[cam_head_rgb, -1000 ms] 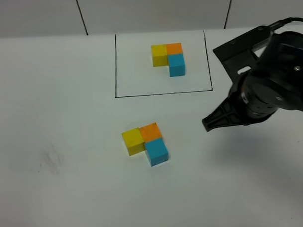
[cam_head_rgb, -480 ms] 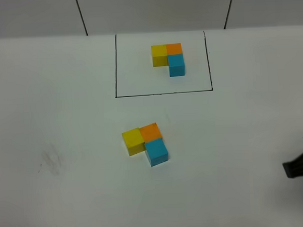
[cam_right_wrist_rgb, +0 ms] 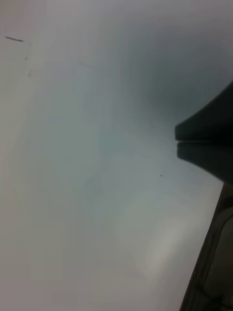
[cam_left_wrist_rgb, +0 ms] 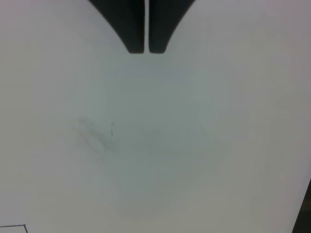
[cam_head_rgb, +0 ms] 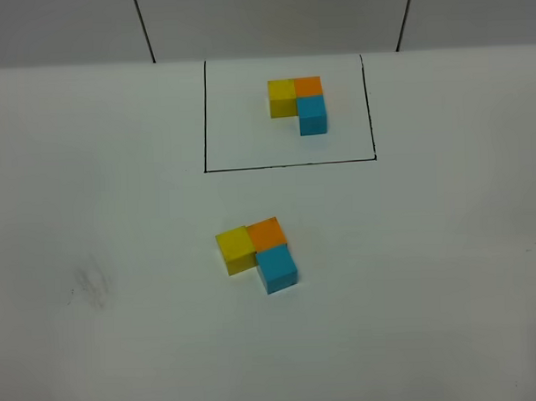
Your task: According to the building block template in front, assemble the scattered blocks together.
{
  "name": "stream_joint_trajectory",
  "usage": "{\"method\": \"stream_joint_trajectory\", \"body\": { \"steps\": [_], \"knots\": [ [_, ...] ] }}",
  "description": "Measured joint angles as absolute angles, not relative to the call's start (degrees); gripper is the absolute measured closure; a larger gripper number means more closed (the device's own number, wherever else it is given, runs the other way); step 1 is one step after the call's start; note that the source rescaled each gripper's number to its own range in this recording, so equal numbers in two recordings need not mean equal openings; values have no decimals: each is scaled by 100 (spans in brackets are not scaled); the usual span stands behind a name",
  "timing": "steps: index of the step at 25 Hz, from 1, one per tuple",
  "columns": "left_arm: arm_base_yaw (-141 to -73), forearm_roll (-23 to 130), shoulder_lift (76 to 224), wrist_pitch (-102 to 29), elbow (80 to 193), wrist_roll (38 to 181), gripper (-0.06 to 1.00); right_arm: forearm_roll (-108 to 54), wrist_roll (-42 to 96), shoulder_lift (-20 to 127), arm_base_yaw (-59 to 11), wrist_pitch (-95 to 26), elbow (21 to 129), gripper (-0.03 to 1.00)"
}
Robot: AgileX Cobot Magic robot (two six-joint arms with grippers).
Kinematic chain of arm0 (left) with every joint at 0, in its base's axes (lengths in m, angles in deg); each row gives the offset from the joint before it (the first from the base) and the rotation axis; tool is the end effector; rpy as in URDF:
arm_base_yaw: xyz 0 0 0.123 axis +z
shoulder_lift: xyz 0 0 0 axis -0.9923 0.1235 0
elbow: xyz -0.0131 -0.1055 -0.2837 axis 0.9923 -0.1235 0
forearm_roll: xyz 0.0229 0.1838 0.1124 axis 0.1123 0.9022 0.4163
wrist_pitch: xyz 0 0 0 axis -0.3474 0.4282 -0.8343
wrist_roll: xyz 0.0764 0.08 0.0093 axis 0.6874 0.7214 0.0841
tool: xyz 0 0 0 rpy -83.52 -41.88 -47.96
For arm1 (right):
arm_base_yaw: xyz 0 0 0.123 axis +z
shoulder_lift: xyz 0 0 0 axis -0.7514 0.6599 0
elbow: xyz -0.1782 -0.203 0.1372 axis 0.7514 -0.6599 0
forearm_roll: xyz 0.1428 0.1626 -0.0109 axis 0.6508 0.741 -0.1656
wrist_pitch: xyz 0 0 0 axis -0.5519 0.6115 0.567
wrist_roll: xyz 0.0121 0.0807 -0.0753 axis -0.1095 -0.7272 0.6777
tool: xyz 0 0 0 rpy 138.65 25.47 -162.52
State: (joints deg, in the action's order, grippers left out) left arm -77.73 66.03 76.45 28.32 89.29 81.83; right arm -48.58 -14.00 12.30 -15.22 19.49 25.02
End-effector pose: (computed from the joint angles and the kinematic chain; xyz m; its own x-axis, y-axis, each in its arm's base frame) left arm -0.0498 -0.0056 0.2531 -0.5210 0.0650 -0.8511 -0.0247 0.9955 0.0912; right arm 0.0412 -0.0006 0.2581 -0.7940 -0.2894 -0.5345 -0.2976 0.9519 -0.0733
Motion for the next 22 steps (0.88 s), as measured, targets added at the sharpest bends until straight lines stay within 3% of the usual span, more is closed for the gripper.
{"method": "stream_joint_trajectory", "body": {
  "steps": [8, 17, 22],
  "knots": [
    [-7773, 6603, 7645, 2832, 8929, 8183, 94, -3934, -242, 1036, -1522, 1806, 2414, 97],
    [-7773, 6603, 7645, 2832, 8929, 8183, 94, -3954, -365, 1036, -1550, 1795, 2412, 97],
    [-7773, 6603, 7645, 2832, 8929, 8183, 94, -3961, -366, 1036, -2220, 1790, 2412, 97]
  ]
}}
